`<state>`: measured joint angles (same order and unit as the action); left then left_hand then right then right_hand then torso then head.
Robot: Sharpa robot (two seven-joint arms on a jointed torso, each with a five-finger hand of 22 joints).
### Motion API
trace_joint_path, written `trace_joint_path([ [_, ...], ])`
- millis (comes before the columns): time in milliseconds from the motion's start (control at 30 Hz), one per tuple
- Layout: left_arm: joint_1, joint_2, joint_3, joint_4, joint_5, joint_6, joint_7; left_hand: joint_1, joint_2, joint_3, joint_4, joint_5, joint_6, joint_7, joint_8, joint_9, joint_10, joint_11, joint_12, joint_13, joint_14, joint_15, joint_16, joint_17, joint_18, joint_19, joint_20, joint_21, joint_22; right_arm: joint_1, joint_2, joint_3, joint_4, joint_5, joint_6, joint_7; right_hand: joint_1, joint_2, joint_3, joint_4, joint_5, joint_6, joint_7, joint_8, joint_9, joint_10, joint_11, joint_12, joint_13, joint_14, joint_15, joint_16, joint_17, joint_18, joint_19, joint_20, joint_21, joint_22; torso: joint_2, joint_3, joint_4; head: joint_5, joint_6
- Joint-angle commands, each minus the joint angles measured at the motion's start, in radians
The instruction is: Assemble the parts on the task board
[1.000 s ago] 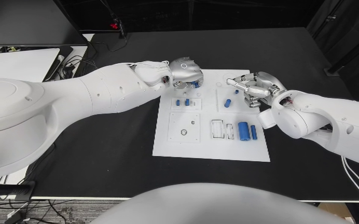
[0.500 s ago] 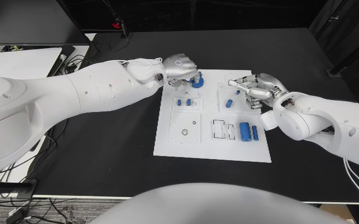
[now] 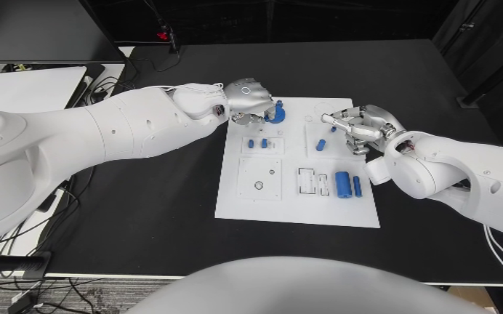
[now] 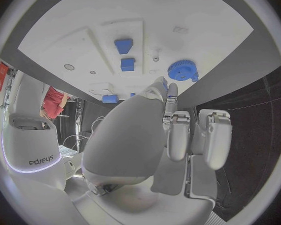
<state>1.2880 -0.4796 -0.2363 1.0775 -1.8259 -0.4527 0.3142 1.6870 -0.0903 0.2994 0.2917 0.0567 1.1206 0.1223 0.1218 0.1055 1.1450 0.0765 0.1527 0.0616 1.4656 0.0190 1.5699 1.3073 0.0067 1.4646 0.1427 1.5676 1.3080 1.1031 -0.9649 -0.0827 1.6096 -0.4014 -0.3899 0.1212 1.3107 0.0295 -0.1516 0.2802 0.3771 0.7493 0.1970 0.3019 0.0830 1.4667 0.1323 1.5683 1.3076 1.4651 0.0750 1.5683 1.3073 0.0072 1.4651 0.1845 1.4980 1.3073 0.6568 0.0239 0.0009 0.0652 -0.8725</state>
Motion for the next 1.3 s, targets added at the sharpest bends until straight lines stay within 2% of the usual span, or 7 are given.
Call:
trace_joint_path([
  [33, 0.0, 0.001, 0.001, -0.002, -0.002, 0.035, 0.007, -0.006, -0.001, 0.005, 0.0, 0.006, -0.001, 0.005, 0.003, 0.0, 0.005, 0.002, -0.006, -0.001, 0.105, 0.005, 0.001, 0.263, -0.007, 0.106, -0.008, 0.003, 0.263, 0.001, -0.001, 0.001, 0.004, -0.002, 0.006, 0.006, -0.002, 0.009, -0.006, -0.001, 0.004, -0.001, 0.012, 0.004, 0.001, 0.104, 0.005, 0.003, 0.263, 0.106, 0.004, 0.002, 0.263, 0.018, 0.033, 0.003, -0.004, 0.229, 0.0, 0.0007, -0.001, 0.002, 0.0],
  [533, -0.011, 0.003, 0.001, -0.019, -0.002, 0.101, 0.004, -0.007, -0.002, 0.011, -0.001, 0.006, -0.001, 0.005, 0.002, 0.0, 0.003, 0.003, -0.012, -0.001, 0.105, 0.006, 0.001, 0.263, -0.007, 0.106, -0.008, 0.003, 0.263, 0.0, -0.002, 0.001, 0.004, -0.002, 0.006, 0.004, 0.001, 0.009, -0.007, -0.003, 0.005, -0.003, 0.012, 0.005, 0.0, 0.104, 0.005, 0.003, 0.263, 0.106, 0.004, 0.002, 0.263, 0.019, 0.032, 0.003, -0.004, 0.229, 0.0, 0.0017, 0.0011, 0.0, 0.0],
  [800, -0.016, -0.004, 0.001, -0.01, -0.002, 0.102, 0.005, -0.007, -0.002, 0.012, 0.0, 0.006, -0.001, 0.005, 0.002, 0.0, 0.003, 0.003, -0.014, -0.001, 0.105, 0.006, 0.001, 0.263, -0.007, 0.106, -0.008, 0.003, 0.263, 0.0, -0.002, 0.001, 0.004, -0.002, 0.008, 0.002, 0.001, 0.009, -0.007, -0.003, 0.005, -0.003, 0.012, 0.005, 0.0, 0.104, 0.005, 0.003, 0.263, 0.106, 0.004, 0.002, 0.263, 0.019, 0.032, 0.003, -0.004, 0.229, 0.001, -0.0002, -0.0017, 0.002, 0.0],
  [1000, -0.017, -0.008, 0.001, -0.011, -0.002, 0.105, -0.003, -0.007, -0.002, 0.014, -0.001, 0.006, -0.002, 0.004, 0.001, -0.001, 0.002, 0.003, -0.016, -0.001, 0.105, 0.007, 0.001, 0.263, -0.007, 0.106, -0.008, 0.003, 0.263, 0.0, -0.003, 0.001, 0.004, -0.002, 0.009, 0.0, 0.002, 0.009, -0.007, -0.003, 0.005, -0.004, 0.012, 0.005, 0.0, 0.104, 0.005, 0.003, 0.263, 0.106, 0.004, 0.002, 0.263, 0.019, 0.032, 0.003, -0.005, 0.229, 0.0, 0.0015, 0.0, 0.002, 0.0],
  [1067, -0.017, -0.008, 0.001, -0.012, -0.002, 0.109, -0.009, -0.006, -0.003, 0.017, -0.001, 0.005, -0.004, 0.004, 0.0, -0.001, 0.0, 0.004, -0.02, -0.002, 0.105, 0.007, 0.001, 0.263, -0.007, 0.106, -0.008, 0.003, 0.263, 0.0, -0.002, 0.001, 0.004, -0.002, 0.01, 0.0, 0.002, 0.009, -0.007, -0.003, 0.005, -0.004, 0.012, 0.005, 0.0, 0.104, 0.005, 0.003, 0.263, 0.106, 0.004, 0.002, 0.263, 0.019, 0.032, 0.003, -0.005, 0.229, 0.0, 0.0005, -0.001, 0.003, 0.0],
  [1300, -0.018, -0.002, 0.001, -0.023, -0.002, 0.118, -0.019, -0.005, -0.004, 0.022, -0.002, 0.005, -0.006, 0.003, -0.002, -0.002, -0.002, 0.003, -0.024, -0.002, 0.105, 0.007, 0.001, 0.263, -0.007, 0.106, -0.008, 0.003, 0.263, 0.0, -0.002, 0.001, 0.005, -0.002, 0.011, 0.001, 0.002, 0.009, -0.007, -0.003, 0.005, -0.004, 0.012, 0.005, 0.0, 0.104, 0.005, 0.003, 0.263, 0.106, 0.004, 0.002, 0.263, 0.019, 0.032, 0.003, -0.005, 0.229, 0.0, 0.0007, -0.0014, 0.005, 0.0],
])
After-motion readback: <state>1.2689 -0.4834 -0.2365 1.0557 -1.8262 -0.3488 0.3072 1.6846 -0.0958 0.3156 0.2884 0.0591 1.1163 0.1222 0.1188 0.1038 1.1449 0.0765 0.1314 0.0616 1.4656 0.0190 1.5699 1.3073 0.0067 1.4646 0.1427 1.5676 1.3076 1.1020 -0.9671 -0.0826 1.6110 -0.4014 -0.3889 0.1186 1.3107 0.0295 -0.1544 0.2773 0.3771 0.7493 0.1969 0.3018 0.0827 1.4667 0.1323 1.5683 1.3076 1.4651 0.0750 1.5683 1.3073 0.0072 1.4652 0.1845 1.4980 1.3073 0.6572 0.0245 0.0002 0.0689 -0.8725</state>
